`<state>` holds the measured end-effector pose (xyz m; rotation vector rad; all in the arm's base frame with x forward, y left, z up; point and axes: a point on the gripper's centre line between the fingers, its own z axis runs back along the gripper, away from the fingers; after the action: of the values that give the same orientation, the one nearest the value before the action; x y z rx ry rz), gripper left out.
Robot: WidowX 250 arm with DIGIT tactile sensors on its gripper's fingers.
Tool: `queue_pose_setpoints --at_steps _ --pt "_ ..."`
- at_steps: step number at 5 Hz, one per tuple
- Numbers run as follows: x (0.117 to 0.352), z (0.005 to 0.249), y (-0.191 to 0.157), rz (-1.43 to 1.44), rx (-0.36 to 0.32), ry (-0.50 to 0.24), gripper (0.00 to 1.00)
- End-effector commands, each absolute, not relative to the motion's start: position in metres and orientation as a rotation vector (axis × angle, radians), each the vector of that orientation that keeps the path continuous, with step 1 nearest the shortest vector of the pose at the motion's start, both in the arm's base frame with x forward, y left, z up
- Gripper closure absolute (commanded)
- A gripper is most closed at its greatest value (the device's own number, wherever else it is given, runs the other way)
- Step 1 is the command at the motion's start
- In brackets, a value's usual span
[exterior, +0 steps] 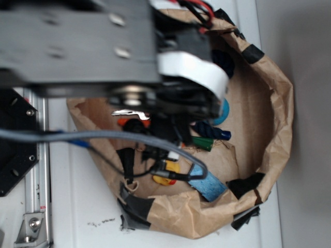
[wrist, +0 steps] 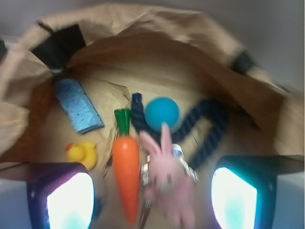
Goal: Grab the blue sponge.
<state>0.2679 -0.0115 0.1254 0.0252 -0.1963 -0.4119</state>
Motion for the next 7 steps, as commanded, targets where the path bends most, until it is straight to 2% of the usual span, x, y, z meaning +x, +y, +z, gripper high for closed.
queue_pose_setpoints --at_steps 1,2,3,4,5,6,7 --pt "0.289 0.098 -0.025 -0.794 0.002 -0.259 0.00" --pt "0.291 0.086 -0.053 -0.854 0.013 -0.250 0.00" --pt "0.287 0.080 -0.077 -0.871 -0.016 -0.246 0.00" --pt "0.289 0.066 -0.092 -0.802 0.030 -0.221 0.00" --pt "0.292 0.046 -0.098 -0.800 0.048 -0.210 0.00" --pt "0.289 0.030 -0.102 -0.824 -0.024 -0.200 0.00" --pt "0.278 0.035 -0.099 -0.837 -0.157 -0.221 0.00"
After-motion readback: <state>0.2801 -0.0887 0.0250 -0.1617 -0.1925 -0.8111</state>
